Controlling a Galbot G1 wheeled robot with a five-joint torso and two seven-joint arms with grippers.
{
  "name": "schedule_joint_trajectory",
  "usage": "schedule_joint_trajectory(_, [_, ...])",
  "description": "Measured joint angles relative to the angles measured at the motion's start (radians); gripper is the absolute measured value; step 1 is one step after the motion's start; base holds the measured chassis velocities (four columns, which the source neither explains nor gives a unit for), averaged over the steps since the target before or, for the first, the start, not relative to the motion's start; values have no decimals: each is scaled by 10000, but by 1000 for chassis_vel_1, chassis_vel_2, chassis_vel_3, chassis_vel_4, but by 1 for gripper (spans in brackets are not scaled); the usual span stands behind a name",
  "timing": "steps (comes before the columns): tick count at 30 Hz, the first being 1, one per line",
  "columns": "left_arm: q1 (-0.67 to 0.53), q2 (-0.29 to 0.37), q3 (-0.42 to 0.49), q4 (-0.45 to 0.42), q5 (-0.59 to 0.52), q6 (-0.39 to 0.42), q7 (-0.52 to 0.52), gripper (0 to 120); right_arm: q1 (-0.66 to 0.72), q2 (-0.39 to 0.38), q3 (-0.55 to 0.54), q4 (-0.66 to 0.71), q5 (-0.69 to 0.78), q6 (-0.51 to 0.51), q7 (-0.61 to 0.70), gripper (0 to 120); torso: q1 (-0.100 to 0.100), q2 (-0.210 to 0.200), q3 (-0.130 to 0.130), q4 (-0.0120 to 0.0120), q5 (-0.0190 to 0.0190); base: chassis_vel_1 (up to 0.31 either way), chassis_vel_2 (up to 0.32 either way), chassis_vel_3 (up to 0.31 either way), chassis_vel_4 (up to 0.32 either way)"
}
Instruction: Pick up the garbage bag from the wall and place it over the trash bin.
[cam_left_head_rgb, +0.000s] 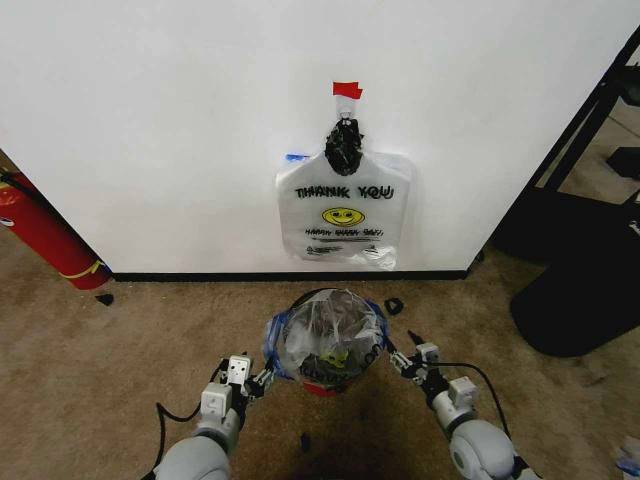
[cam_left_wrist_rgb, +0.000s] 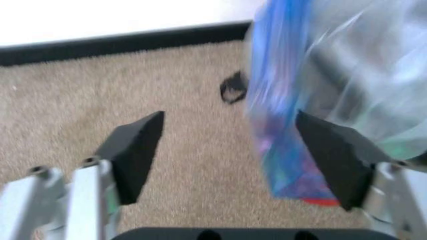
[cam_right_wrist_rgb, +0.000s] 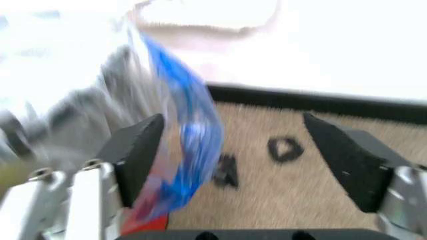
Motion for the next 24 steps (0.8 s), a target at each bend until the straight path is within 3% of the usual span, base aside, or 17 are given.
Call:
schedule_joint_trajectory(6, [886, -64, -567, -596, 615, -370, 212, 100, -573, 235, 493, 662, -505, 797, -19, 99, 0, 0, 0, 0, 0, 0, 0, 0, 0])
schedule_joint_trajectory(16, [1342, -488, -927, -820, 2101, -2290, 697, 100, -1639, 1156, 1179, 1717, -1231, 2271, 235, 100, 0, 0, 1, -1, 1, 0, 0, 0, 0])
schedule_joint_trajectory(24, [717, -619, -959, -745, 2546, -2860, 1007, 100, -2558, 2015, 1742, 2283, -1884, 3255, 335, 100, 0, 0, 1, -3, 0, 0, 0, 0, 0])
